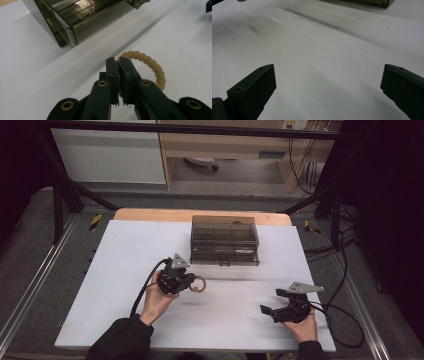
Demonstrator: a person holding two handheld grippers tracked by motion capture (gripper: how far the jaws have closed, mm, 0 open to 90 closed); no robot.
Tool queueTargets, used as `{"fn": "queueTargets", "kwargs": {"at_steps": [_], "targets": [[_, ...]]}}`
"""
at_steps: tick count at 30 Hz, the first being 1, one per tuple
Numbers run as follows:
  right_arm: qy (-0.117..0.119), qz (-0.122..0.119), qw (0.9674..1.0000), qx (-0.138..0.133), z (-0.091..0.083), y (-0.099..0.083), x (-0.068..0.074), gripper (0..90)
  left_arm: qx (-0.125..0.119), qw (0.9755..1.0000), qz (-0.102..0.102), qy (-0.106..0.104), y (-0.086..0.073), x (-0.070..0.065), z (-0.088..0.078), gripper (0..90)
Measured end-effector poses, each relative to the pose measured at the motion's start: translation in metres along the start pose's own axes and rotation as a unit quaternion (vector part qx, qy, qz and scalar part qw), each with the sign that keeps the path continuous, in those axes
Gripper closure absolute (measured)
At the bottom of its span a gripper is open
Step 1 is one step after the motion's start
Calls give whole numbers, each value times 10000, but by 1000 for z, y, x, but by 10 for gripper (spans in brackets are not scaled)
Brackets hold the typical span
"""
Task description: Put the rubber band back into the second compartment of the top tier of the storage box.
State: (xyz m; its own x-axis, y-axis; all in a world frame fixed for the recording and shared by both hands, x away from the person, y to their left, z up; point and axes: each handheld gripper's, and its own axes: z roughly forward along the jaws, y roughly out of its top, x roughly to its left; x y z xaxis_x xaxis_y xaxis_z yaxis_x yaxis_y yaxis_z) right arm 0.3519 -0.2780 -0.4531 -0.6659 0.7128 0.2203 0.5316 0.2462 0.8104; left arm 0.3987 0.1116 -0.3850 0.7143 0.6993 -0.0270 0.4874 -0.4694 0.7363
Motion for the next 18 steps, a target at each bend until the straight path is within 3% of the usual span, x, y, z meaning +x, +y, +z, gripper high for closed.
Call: {"fn": "queueTargets", "kwargs": {"at_steps": [7,9,17,18], "targets": [[-1,-6,10000,8,0,0,0,7,-94,9998,138,-49,8,-2,2,849],[-4,-7,10000,8,0,0,0,7,-13,10000,6,-40,10,-4,1,849],[-3,-1,10000,10,0,0,0,7,-32,10000,24,-46,22,-6,3,849],[-2,-9,10000,6,0,0,0,7,54,9999,-136,-54,23,-9,1,849]]}}
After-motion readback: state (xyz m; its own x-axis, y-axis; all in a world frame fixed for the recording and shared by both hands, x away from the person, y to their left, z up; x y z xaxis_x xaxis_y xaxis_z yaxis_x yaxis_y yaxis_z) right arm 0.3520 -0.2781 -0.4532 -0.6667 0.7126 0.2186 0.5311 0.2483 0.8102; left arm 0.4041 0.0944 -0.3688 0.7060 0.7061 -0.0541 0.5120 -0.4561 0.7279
